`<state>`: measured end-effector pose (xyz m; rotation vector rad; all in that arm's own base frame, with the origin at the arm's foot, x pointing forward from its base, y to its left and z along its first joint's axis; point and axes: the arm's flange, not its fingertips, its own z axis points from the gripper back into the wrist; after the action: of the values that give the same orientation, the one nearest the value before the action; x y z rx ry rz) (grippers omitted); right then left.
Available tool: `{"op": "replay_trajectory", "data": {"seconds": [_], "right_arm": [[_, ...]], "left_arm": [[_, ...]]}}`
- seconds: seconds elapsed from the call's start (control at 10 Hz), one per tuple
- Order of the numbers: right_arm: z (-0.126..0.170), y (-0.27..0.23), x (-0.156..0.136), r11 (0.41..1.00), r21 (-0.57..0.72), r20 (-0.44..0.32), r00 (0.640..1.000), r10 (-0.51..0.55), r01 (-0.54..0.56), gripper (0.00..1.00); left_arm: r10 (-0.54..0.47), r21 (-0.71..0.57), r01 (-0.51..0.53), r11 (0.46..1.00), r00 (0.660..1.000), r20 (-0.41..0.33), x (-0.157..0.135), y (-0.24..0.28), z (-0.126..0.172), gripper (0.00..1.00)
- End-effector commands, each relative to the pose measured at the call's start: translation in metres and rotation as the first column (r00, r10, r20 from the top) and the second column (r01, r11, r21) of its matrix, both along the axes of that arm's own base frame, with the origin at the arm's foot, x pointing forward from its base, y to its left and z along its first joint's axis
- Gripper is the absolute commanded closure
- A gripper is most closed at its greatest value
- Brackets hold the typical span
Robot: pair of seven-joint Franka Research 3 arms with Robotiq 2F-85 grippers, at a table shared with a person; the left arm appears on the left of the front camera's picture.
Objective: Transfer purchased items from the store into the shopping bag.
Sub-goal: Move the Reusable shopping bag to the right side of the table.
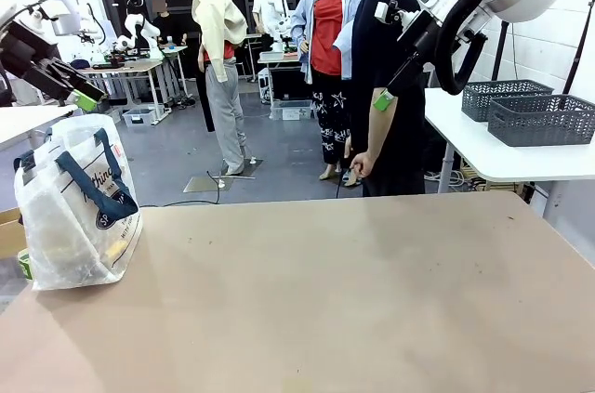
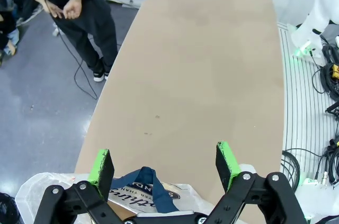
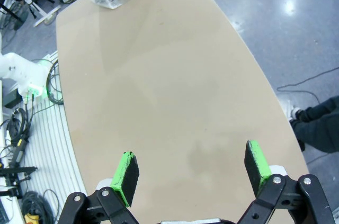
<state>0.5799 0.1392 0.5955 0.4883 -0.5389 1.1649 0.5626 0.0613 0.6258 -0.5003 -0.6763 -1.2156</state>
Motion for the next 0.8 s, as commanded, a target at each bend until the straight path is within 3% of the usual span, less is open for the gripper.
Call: {"op": "replay_trajectory", "data": {"seconds": [0.0, 0.7], "right_arm": [[0.0001, -0.0005, 0.0002, 1.000, -0.005, 0.002, 1.000, 0.001, -0.001, 0.00], [0.0001, -0.0005, 0.0002, 1.000, -0.005, 0.002, 1.000, 0.001, -0.001, 0.00]], "left_arm": [[0.001, -0.009, -0.001, 1.000, 1.000, 0.000, -0.0003, -0.0002, 0.0001, 0.00], [0.001, -0.009, -0.001, 1.000, 1.000, 0.000, -0.0003, -0.0002, 0.0001, 0.00]]}}
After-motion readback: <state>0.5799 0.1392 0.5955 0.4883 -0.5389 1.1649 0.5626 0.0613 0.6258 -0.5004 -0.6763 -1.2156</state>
